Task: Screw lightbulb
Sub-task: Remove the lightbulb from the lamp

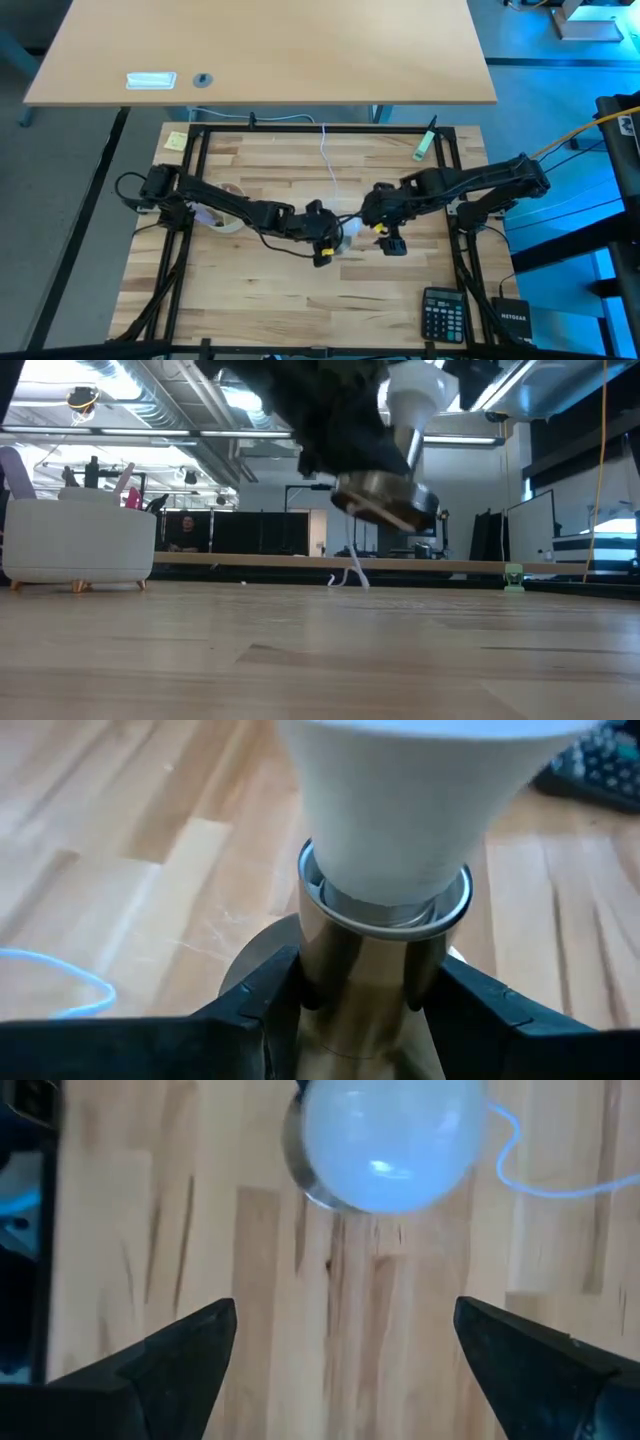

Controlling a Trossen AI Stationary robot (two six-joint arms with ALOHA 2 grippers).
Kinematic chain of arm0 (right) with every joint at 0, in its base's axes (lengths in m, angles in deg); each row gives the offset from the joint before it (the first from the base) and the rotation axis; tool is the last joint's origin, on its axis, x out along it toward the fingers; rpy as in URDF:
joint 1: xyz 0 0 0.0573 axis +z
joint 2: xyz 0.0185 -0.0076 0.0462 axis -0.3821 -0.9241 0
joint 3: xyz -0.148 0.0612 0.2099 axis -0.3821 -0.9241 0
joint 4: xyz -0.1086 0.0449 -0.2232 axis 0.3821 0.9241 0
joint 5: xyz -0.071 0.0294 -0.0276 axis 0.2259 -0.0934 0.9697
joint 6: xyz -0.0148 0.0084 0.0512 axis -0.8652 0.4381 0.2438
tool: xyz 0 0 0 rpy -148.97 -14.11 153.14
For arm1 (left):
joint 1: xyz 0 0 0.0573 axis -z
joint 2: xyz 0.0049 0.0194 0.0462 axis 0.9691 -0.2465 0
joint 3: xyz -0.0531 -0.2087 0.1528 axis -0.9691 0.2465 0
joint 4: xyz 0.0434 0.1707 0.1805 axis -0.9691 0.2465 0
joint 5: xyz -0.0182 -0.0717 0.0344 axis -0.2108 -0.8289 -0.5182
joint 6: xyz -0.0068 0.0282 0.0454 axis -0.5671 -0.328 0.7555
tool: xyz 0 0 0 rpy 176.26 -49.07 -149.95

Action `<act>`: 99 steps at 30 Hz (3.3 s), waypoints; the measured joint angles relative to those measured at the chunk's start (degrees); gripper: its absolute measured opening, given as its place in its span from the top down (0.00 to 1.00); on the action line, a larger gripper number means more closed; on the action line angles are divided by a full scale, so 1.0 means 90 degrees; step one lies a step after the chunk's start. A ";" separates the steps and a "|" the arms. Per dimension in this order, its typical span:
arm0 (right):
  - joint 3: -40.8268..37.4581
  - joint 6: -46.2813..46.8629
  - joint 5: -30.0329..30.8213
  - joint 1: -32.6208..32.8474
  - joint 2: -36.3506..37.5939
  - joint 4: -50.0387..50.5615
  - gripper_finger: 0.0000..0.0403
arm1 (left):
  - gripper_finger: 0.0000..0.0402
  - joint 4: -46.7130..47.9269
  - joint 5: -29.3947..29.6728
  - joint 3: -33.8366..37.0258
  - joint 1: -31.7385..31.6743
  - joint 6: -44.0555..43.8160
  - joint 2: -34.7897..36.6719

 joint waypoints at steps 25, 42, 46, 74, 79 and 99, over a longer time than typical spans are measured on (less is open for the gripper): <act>-0.2822 -0.0028 0.1043 0.0044 0.1272 -0.1602 0.07 | 0.46 -0.0905 -0.0038 -0.0009 -0.0042 -0.0370 -0.1491; -0.2917 -0.0055 0.0999 0.0051 0.1389 -0.1779 0.07 | 0.33 -0.0134 0.0334 0.0412 0.0400 -0.0391 -0.0523; -0.3312 -0.0061 0.0913 0.0051 0.1674 -0.2182 0.07 | 0.35 -0.1257 0.0440 0.1135 0.0585 -0.0470 -0.0525; -0.4248 -0.0038 0.0897 0.0044 0.2023 -0.3816 0.07 | 0.36 -0.4789 0.0309 0.1403 0.0226 0.0646 -0.1852; -0.4248 -0.0030 0.0895 0.0044 0.2023 -0.3871 0.07 | 0.36 -0.4780 0.0372 0.1035 0.0197 0.0640 -0.2203; -0.4247 -0.0004 0.0771 0.0044 0.2012 -0.4106 0.07 | 0.61 -0.4009 0.0379 0.0976 0.0126 0.0447 -0.1917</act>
